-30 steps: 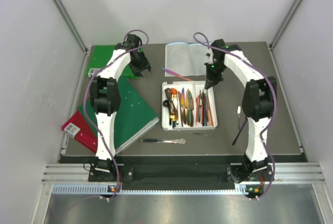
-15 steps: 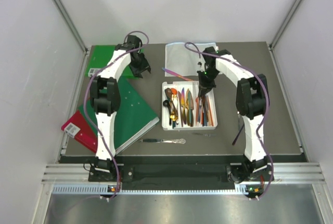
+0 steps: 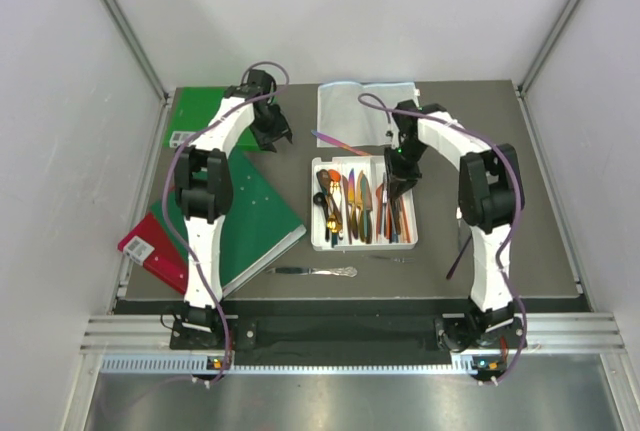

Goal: Sort the eating utensils into containers
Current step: Place the chopstick in the storage box, then pick up the fork at the center of the board.

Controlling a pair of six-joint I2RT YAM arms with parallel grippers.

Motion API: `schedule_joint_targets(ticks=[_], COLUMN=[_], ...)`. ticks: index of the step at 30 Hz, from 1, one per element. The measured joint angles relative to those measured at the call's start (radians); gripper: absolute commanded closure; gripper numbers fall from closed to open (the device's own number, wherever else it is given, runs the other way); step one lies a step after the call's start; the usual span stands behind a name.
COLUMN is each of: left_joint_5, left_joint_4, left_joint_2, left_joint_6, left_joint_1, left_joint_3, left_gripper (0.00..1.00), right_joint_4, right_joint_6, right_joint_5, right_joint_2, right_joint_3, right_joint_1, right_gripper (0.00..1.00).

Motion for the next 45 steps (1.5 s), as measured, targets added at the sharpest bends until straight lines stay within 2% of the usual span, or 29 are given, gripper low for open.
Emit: schedule_joint_targets(ticks=[7, 11, 14, 19, 24, 45], left_joint_5=[0.000, 0.001, 0.005, 0.008, 0.008, 0.008], left_joint_4=[0.002, 0.009, 0.010, 0.010, 0.009, 0.009], left_joint_2=[0.000, 0.000, 0.000, 0.000, 0.000, 0.000], left_joint_6=[0.000, 0.000, -0.001, 0.000, 0.000, 0.000], left_joint_1=[0.000, 0.000, -0.002, -0.005, -0.006, -0.006], left_joint_3=[-0.013, -0.019, -0.019, -0.019, -0.019, -0.019], left_gripper=[0.44, 0.44, 0.44, 0.44, 0.43, 0.43], right_joint_4=[0.000, -0.001, 0.014, 0.051, 0.084, 0.181], right_joint_6=[0.003, 0.001, -0.005, -0.006, -0.006, -0.014], right_joint_5=[0.068, 0.137, 0.180, 0.207, 0.217, 0.319], right_joint_2=[-0.203, -0.392, -0.450, -0.445, -0.436, -0.392], right_joint_3=[-0.089, -0.187, -0.277, -0.473, -0.556, -0.611], right_joint_1=[-0.035, -0.131, -0.194, -0.210, -0.217, -0.345], right_gripper=[0.71, 0.72, 0.72, 0.71, 0.71, 0.71])
